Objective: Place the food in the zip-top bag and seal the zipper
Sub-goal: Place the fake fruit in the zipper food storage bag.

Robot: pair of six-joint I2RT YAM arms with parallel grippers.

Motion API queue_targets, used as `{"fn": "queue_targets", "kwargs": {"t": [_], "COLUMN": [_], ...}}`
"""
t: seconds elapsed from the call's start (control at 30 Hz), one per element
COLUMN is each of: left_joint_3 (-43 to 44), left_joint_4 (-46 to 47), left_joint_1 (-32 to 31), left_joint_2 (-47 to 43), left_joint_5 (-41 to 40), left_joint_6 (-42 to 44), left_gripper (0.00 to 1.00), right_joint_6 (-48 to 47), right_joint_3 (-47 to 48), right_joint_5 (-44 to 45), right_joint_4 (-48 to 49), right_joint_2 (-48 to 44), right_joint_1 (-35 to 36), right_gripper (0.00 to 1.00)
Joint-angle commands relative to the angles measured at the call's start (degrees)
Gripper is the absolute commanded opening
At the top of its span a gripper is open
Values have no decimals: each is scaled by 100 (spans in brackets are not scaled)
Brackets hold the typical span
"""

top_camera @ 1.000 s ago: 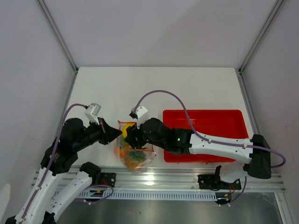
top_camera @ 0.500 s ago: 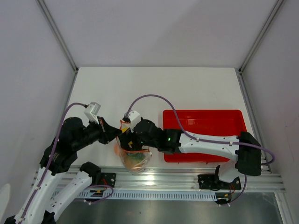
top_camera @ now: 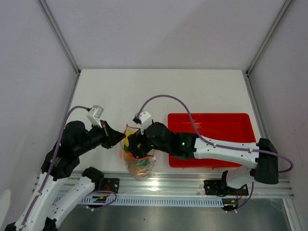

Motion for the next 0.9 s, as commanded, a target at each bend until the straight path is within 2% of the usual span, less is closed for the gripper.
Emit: {"fn": "queue_targets", "kwargs": {"t": [0.0, 0.2, 0.3, 0.37, 0.47, 0.5, 0.53, 0.7, 0.87], "left_joint_3": [95, 104, 121, 112, 60, 59, 51, 77, 112], "left_joint_4": [166, 166, 166, 184, 237, 263, 272, 272, 237], "left_joint_1": [29, 29, 29, 29, 29, 29, 29, 29, 29], "left_joint_2": [-16, -16, -7, 10, 28, 28, 36, 37, 10], "left_joint_5": [61, 79, 88, 96, 167, 184, 193, 185, 167], "left_joint_6": [-39, -48, -39, -57, -109, -118, -127, -127, -110], "left_gripper": [1, 1, 1, 1, 1, 1, 1, 1, 1], "right_joint_6": [127, 100, 109, 118, 118, 127, 110, 57, 83], "right_joint_3": [-173, -340, -349, -358, -332, -288, -262, -60, -112], "right_joint_5": [211, 63, -17, -17, -17, -8, -8, -235, -606], "right_joint_4": [58, 251, 295, 374, 471, 506, 593, 761, 1007], "right_joint_2": [-376, -570, -500, -412, -246, -201, -166, 80, 177], "right_joint_1": [32, -56, -74, -74, -126, -135, -144, -162, -162], "right_gripper": [91, 75, 63, 60, 40, 28, 22, 8, 7]}}
